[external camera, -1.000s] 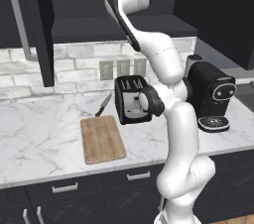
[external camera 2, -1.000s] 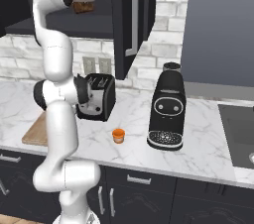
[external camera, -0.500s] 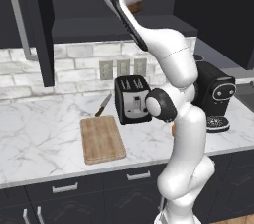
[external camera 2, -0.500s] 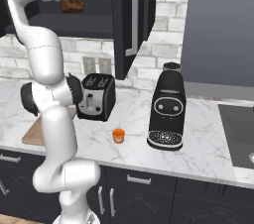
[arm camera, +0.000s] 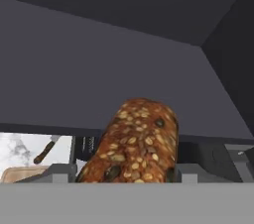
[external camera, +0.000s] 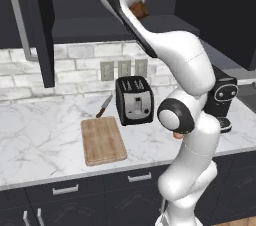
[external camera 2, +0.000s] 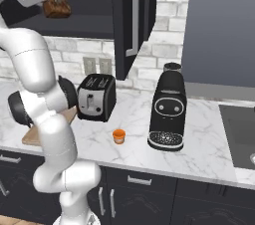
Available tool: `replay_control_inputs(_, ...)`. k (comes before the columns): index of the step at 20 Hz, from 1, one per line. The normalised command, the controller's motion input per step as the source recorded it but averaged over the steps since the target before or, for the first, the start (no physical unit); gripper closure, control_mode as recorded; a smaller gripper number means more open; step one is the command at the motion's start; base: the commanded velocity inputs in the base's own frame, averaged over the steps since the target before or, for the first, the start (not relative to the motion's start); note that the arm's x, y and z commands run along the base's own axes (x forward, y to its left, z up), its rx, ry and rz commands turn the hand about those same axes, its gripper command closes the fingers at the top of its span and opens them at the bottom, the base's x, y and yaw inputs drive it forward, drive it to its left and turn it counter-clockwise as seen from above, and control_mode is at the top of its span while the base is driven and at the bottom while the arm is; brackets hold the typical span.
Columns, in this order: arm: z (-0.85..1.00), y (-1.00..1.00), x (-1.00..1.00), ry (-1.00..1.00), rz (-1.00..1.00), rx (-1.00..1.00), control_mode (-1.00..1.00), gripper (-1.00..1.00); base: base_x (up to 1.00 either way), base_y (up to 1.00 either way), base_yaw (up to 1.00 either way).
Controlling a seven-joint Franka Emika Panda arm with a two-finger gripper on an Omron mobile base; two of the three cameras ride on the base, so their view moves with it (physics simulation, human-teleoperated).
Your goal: Pick the bread, place it on the cutting board, pick the jam, place it on the counter, and close the cabinet.
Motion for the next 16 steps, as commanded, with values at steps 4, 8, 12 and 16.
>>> replay_control_inputs(4,-0.22,0.15,-0.83,0.00,0.05,-0.06,-1.00,1.00,0.00,0.00,0.00)
replay_control_inputs(8,-0.21,0.17,-0.86,0.00,0.06,-0.06,-1.00,1.00,0.00,0.00,0.00)
replay_control_inputs(12,-0.16,0.08,-0.62,0.00,0.09,-0.04,-1.00,1.00,0.00,0.00,0.00)
replay_control_inputs(16,-0.11,0.00,0.02,0.00,0.11,0.00,-1.00,1.00,0.00,0.00,0.00)
